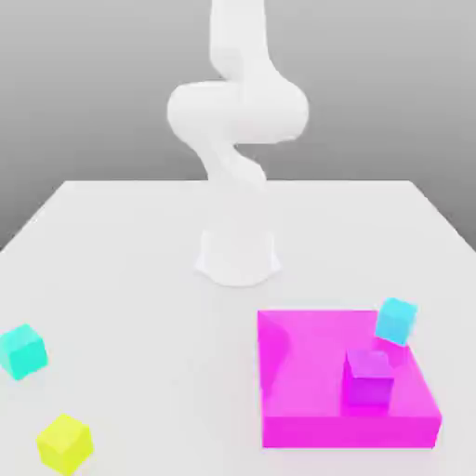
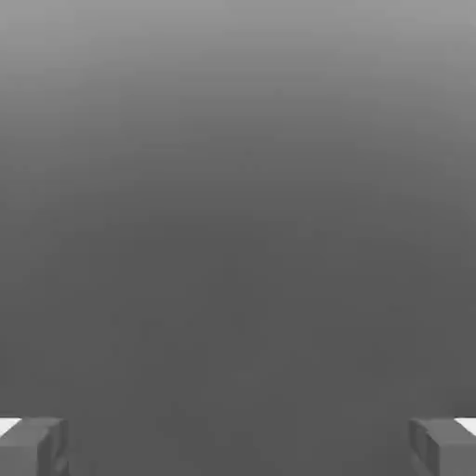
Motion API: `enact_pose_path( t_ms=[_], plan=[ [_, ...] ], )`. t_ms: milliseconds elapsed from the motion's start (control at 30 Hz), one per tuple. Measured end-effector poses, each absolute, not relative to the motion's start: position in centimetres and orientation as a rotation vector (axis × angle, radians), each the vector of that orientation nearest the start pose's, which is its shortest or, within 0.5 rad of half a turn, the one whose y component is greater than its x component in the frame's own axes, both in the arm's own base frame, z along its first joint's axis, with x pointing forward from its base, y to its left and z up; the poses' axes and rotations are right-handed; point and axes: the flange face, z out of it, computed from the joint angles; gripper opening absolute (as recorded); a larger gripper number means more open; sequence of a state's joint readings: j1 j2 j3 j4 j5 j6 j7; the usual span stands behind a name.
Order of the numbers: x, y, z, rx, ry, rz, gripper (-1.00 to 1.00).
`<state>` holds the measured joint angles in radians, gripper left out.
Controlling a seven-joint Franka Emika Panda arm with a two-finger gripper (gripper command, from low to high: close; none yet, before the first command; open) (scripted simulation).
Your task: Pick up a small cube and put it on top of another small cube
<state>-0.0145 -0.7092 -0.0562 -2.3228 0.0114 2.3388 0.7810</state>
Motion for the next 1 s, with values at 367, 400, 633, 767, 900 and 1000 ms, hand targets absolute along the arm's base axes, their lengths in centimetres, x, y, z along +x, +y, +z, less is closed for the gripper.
enact_pose_path(
  t_ms=[367,400,633,767,900,1000],
  plan=[
    [43.8,-19.2,45.9,-2.423,1.562,-0.515,0.0],
    [43.5,-20.6,43.9,-2.415,1.604,-0.479,0.0],
    [37.7,-29.9,30.4,-2.321,1.937,-0.233,0.0],
    [32.7,-33.0,23.5,-2.276,2.1,-0.087,0.0],
    [29.6,-34.5,18.2,-2.255,2.188,-0.011,0.0],
    [29.4,-34.6,14.7,-2.252,2.194,-0.005,0.0]
  ],
)
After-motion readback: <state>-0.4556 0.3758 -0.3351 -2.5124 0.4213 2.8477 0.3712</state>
